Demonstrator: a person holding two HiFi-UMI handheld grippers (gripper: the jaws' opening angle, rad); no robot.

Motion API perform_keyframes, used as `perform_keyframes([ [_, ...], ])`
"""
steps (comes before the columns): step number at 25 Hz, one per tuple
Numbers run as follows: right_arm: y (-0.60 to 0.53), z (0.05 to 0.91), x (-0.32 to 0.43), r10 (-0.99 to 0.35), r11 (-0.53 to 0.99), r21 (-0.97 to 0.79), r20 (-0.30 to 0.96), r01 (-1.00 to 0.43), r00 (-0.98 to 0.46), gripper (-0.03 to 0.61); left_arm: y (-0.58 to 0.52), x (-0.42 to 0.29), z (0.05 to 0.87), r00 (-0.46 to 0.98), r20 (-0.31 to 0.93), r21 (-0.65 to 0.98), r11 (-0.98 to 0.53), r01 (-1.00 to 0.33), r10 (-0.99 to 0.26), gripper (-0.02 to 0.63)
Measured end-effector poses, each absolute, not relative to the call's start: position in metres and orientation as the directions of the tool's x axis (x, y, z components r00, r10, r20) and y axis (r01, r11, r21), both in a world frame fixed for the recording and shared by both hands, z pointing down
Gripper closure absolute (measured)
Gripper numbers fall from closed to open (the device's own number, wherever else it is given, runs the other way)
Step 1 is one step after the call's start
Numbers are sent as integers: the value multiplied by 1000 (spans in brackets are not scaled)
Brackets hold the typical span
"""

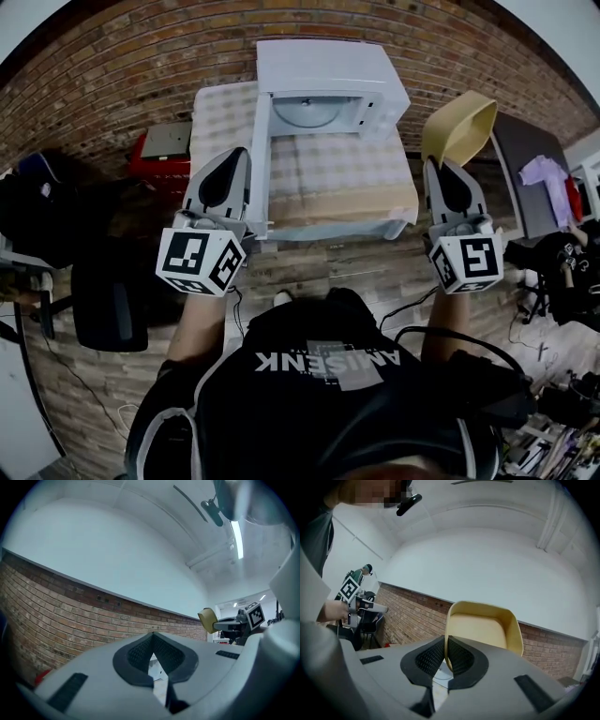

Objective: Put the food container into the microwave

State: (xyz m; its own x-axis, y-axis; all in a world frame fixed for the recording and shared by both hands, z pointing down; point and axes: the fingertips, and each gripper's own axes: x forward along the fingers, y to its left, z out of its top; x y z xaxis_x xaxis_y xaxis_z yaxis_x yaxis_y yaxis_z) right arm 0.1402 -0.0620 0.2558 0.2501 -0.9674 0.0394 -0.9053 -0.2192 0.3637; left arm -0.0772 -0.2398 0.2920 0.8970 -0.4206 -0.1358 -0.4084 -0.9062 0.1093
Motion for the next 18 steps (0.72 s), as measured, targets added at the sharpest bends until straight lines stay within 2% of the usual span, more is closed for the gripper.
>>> perform_keyframes([
  [8,-111,267,151,-986,-122,362,60,-924,154,531,-261,-74,302,866,-108,100,-872,-479,-488,603],
  [18,-182,265,208,-997,-3,373,70,-928,32,531,-288,-31,302,817,-85,97,-821,-563,-570,603],
])
